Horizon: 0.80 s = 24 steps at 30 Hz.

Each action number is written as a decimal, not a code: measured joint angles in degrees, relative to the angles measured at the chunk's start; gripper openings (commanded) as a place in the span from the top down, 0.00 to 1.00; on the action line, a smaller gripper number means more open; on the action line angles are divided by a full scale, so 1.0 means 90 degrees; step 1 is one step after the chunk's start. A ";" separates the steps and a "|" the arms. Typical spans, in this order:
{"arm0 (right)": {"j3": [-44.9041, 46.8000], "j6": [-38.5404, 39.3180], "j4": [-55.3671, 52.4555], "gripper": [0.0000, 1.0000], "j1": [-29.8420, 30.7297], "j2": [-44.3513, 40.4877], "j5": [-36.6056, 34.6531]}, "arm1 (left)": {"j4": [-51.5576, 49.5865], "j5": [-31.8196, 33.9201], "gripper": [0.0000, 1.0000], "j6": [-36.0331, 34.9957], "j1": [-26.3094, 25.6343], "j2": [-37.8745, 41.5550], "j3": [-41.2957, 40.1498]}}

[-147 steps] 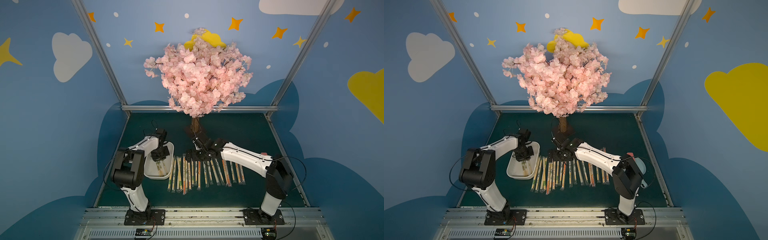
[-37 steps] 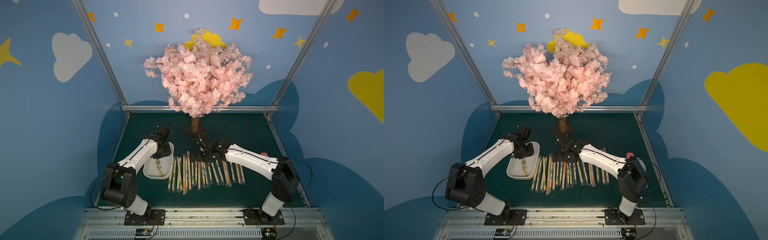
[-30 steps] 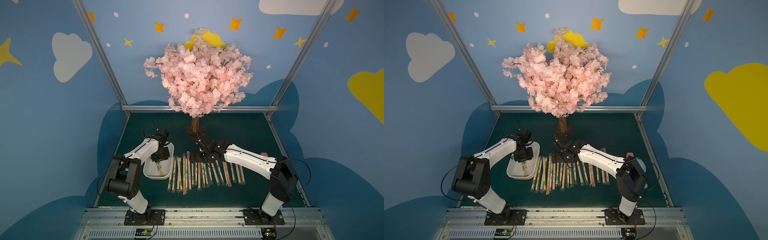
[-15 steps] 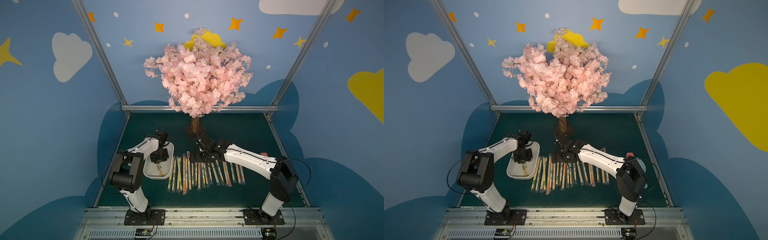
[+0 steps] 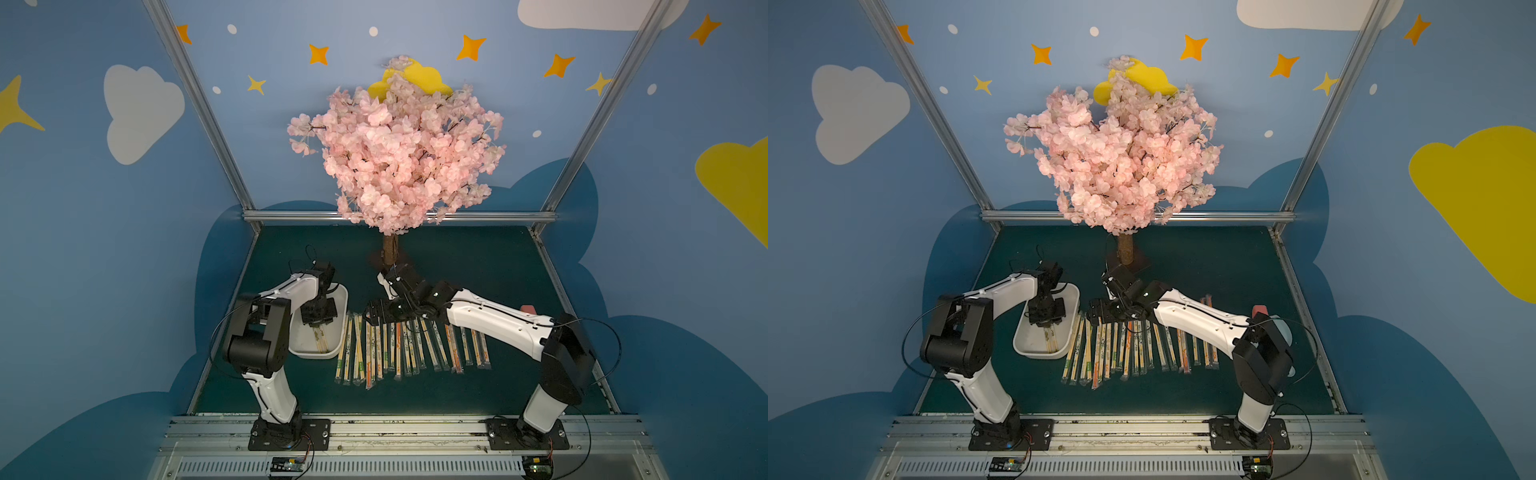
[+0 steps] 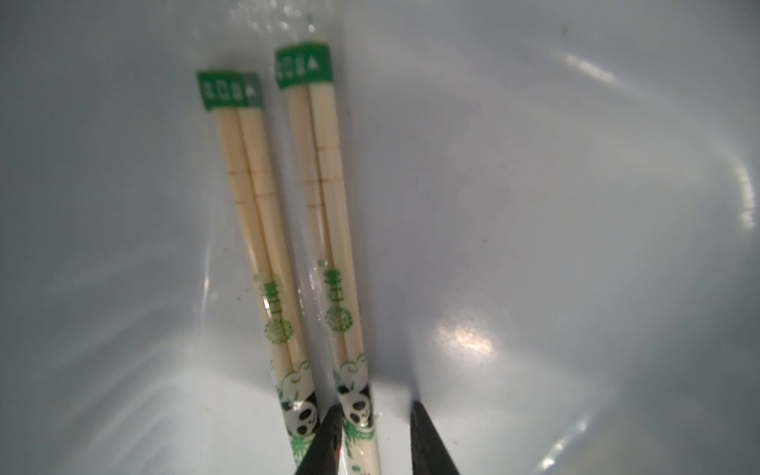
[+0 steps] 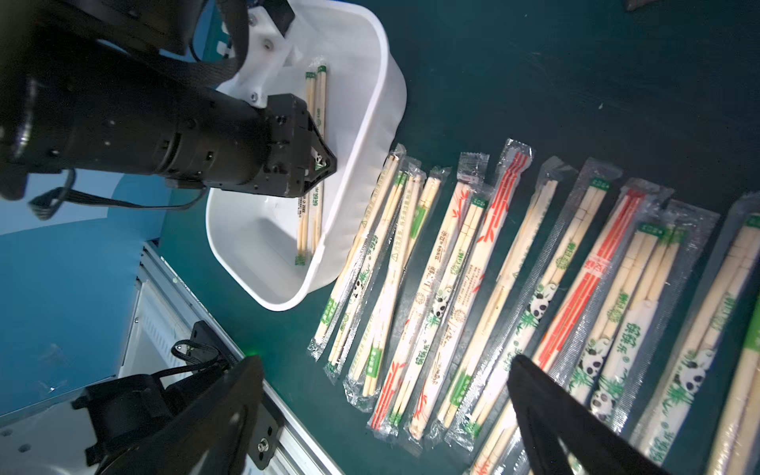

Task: Take the paired disposable chopsticks out of the storage box
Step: Pick up the paired disposable chopsticks from the storage box.

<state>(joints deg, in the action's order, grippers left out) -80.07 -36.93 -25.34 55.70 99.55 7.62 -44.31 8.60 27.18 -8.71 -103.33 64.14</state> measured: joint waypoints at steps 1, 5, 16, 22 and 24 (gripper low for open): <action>0.0000 0.0000 0.0010 0.04 0.0000 0.0000 0.0005 | 0.0000 -0.0002 0.74 0.0000 0.0005 -0.0024 0.0029; 0.0000 -0.0002 0.0027 0.04 0.0000 0.0000 0.0015 | -0.0007 -0.0039 0.86 -0.0027 0.0007 -0.0163 0.0185; 0.0000 -0.0002 0.0032 0.04 0.0000 0.0000 0.0012 | -0.0027 -0.0136 0.97 -0.0085 0.0022 -0.0236 0.0289; 0.0000 -0.0002 0.0029 0.04 0.0000 0.0000 0.0007 | -0.0121 -0.0141 0.97 -0.0138 0.0027 -0.0117 0.0291; 0.0000 -0.0002 0.0029 0.04 0.0000 0.0000 -0.0005 | -0.0202 -0.0143 0.97 -0.0160 0.0027 0.0036 0.0291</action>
<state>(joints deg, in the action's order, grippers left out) -80.07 -36.95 -25.08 55.70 99.55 7.57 -46.13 7.31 25.74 -8.47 -103.00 66.76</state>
